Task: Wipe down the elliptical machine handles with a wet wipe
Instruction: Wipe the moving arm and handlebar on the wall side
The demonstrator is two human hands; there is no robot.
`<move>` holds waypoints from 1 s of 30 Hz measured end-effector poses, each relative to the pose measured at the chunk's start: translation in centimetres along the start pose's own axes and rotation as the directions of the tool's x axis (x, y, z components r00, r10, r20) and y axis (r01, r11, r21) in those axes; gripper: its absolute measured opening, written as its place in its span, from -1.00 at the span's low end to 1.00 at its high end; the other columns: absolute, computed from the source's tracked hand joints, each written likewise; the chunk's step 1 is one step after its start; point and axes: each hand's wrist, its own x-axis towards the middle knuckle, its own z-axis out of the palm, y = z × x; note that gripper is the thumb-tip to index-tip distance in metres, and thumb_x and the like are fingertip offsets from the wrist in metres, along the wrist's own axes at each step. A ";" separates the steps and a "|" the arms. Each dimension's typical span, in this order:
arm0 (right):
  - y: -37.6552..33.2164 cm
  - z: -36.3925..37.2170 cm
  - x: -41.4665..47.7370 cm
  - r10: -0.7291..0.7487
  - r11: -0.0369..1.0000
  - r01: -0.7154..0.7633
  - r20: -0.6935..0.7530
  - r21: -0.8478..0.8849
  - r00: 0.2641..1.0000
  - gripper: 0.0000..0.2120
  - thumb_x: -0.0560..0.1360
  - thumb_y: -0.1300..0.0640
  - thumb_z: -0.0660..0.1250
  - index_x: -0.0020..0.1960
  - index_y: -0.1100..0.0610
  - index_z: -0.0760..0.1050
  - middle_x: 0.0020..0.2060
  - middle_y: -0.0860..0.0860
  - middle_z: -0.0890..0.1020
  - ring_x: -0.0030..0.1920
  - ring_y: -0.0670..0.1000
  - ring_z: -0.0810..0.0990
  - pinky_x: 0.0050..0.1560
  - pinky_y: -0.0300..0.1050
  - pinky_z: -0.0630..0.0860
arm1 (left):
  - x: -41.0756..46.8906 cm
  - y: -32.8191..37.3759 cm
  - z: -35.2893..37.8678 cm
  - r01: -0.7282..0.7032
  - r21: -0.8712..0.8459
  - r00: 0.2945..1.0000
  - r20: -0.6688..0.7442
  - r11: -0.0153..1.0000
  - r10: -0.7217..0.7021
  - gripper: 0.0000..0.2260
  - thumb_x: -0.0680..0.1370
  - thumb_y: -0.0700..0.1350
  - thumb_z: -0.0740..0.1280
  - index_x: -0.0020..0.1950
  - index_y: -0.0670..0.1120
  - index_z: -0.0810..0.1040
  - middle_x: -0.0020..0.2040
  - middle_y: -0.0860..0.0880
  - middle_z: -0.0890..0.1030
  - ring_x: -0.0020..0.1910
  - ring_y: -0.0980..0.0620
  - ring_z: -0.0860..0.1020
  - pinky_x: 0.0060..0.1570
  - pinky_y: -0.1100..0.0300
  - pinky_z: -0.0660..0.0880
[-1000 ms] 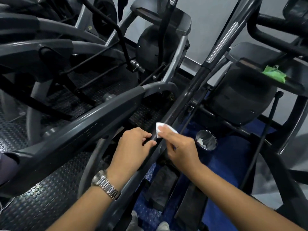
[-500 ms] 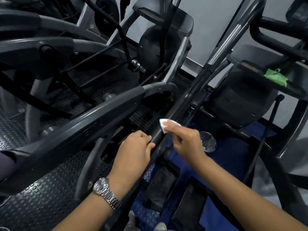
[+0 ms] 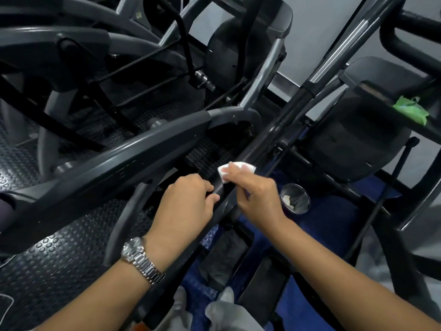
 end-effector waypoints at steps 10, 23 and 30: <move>1.7 -0.4 1.2 0.032 0.997 -0.034 0.027 0.064 0.999 -0.61 0.37 0.50 0.13 0.02 0.27 0.63 0.06 0.08 0.66 0.17 0.07 0.59 0.15 0.04 0.54 | 0.6 0.8 -0.5 0.191 -0.043 0.981 0.035 0.981 -0.189 -0.82 0.41 0.02 0.48 -0.05 0.00 0.67 -0.13 0.04 0.66 -0.10 0.07 0.62 0.00 0.12 0.55; 0.6 -0.2 -0.6 -0.074 0.995 0.070 0.056 0.072 0.996 -0.63 0.36 0.52 0.22 0.03 0.24 0.63 0.08 0.08 0.65 0.16 0.03 0.60 0.22 -0.10 0.50 | 0.8 0.7 -0.6 0.242 -0.062 0.969 0.073 0.968 -0.237 -0.83 0.39 0.04 0.49 -0.07 0.04 0.66 -0.15 0.10 0.64 -0.13 0.16 0.59 -0.07 0.21 0.52; 3.3 -1.1 1.3 0.080 0.992 -0.075 -0.046 0.100 0.996 -0.59 0.34 0.57 0.15 0.01 0.29 0.63 0.07 0.05 0.65 0.17 0.02 0.59 0.24 -0.03 0.49 | 0.8 0.6 -0.8 0.245 -0.067 0.966 0.106 0.967 -0.237 -0.84 0.40 0.04 0.49 -0.07 0.03 0.65 -0.18 0.12 0.61 -0.15 0.19 0.57 -0.17 0.32 0.41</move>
